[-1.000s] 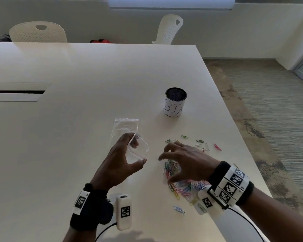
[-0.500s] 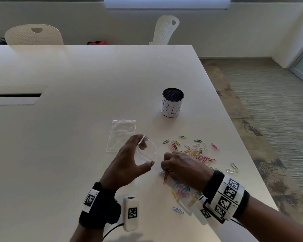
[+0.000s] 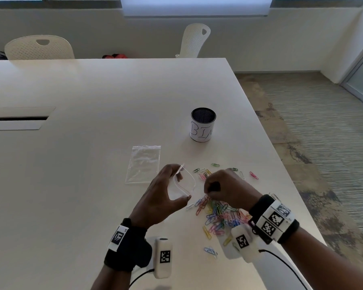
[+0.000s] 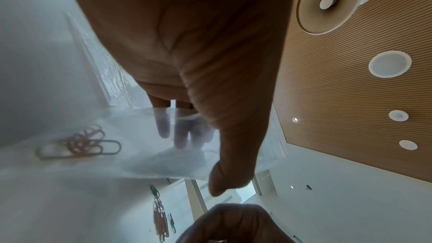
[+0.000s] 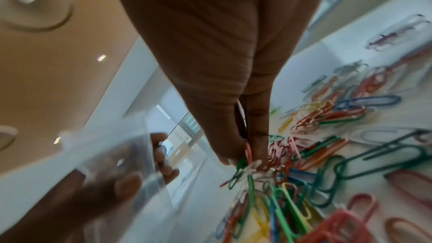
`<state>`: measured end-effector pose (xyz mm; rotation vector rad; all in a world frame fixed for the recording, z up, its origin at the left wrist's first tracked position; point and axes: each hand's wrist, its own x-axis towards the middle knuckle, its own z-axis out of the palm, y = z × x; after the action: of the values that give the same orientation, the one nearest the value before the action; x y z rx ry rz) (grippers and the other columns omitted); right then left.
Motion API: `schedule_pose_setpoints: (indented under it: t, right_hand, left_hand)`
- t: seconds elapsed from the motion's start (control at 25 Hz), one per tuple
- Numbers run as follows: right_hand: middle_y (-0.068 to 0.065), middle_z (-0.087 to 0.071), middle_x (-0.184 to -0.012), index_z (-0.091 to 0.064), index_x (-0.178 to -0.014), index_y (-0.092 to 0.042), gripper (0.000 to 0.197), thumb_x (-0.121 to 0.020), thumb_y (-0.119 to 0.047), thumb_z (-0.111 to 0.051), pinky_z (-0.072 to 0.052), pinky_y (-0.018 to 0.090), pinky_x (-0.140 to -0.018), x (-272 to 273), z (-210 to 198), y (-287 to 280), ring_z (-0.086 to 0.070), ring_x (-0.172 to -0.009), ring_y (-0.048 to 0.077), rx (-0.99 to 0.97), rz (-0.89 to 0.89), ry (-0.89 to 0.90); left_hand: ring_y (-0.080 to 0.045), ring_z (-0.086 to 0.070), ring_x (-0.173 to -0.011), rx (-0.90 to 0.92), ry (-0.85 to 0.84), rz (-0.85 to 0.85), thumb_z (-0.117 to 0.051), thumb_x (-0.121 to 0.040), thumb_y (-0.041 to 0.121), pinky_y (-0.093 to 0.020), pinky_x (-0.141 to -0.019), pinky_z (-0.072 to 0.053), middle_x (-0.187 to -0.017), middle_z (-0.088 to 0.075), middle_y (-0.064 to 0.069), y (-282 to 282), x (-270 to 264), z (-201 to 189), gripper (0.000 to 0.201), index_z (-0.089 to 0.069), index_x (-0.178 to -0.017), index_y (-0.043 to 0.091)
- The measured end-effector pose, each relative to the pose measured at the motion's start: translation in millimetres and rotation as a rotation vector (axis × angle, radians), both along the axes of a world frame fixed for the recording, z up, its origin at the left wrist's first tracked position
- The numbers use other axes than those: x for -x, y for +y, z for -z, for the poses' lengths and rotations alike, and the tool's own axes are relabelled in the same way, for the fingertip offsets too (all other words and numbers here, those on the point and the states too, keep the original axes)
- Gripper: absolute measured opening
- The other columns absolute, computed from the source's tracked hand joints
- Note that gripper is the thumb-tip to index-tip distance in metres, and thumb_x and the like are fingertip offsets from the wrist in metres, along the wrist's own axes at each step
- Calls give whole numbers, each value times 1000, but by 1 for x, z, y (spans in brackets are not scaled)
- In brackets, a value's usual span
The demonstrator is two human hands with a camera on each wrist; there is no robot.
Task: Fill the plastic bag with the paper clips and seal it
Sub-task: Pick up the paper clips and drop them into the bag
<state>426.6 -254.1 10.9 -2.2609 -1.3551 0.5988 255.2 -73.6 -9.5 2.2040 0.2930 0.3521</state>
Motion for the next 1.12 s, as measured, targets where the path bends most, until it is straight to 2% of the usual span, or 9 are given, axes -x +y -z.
schedule_pose_setpoints:
  t: [0.2, 0.28, 0.4, 0.52, 0.64, 0.8, 0.88, 1.0, 1.12]
  right_hand:
    - [5, -80, -88, -80, -90, -9, 10, -83, -4, -83, -63, 24, -79, -4, -21, -13, -78, -84, 17, -265, 250, 382]
    - [6, -81, -89, -80, -92, -10, 10, -84, -5, -83, -64, 29, -83, 1, -36, -13, -78, -86, 21, -375, 282, 462]
    - [6, -81, -89, -79, -94, -10, 11, -84, -5, -82, -63, 27, -81, 13, -56, -6, -78, -86, 20, -526, 305, 511]
    - [0, -80, -87, -79, -95, -11, 10, -86, -6, -81, -62, 21, -79, 29, -63, 9, -78, -82, 11, -587, 230, 322]
    - [-3, -78, -92, -79, -95, -11, 8, -88, -6, -79, -62, 19, -79, 40, -55, 21, -75, -82, 6, -546, 73, 110]
    - [-2, -78, -100, -80, -102, -12, 12, -90, -12, -77, -62, 24, -82, 44, -47, 27, -74, -88, 5, -451, -45, 2]
    - [-2, -79, -102, -80, -106, -14, 15, -91, -13, -76, -62, 23, -84, 44, -51, 27, -75, -90, 3, -431, -63, 2]
    - [-2, -80, -100, -81, -103, -15, 15, -89, -10, -78, -62, 20, -84, 38, -60, 24, -76, -89, 3, -454, -58, 2]
    - [-6, -80, -91, -82, -98, -15, 13, -87, -8, -80, -61, 18, -81, 15, -64, 17, -75, -83, 3, -494, 71, 39]
  left_hand:
    - [3, -57, -111, 7, -1, 4, -89, -81, 26, -1, -92, -38, -114, -58, 18, -4, -2, 2, 66, -50, -134, 26]
    - [1, -57, -111, 2, -1, 5, -89, -81, 27, -2, -92, -39, -114, -58, 17, -4, -3, 2, 66, -50, -134, 26]
    - [-2, -57, -109, -10, -3, 6, -89, -81, 29, -4, -90, -41, -112, -58, 16, -5, -5, 2, 65, -49, -133, 28]
    - [-7, -59, -109, -5, -7, 10, -88, -82, 30, -10, -89, -46, -114, -60, 12, -5, -6, 2, 63, -49, -132, 28]
    - [-9, -61, -112, 16, -7, 13, -87, -83, 29, -16, -92, -50, -120, -63, 10, -5, -5, 1, 63, -50, -134, 28]
    - [-7, -61, -119, 59, -6, 17, -84, -84, 29, -21, -99, -51, -127, -63, 12, -6, -3, -1, 62, -49, -135, 28]
    - [-8, -62, -116, 61, -5, 13, -84, -83, 29, -23, -96, -52, -125, -63, 12, -5, -3, 0, 61, -50, -134, 28]
    - [-6, -60, -108, 41, -8, 5, -85, -83, 28, -16, -87, -49, -116, -61, 13, -4, -4, 1, 60, -50, -131, 29]
    - [-2, -57, -105, 26, -17, -2, -86, -82, 28, -7, -84, -43, -110, -57, 15, -3, -4, 3, 60, -49, -129, 29]
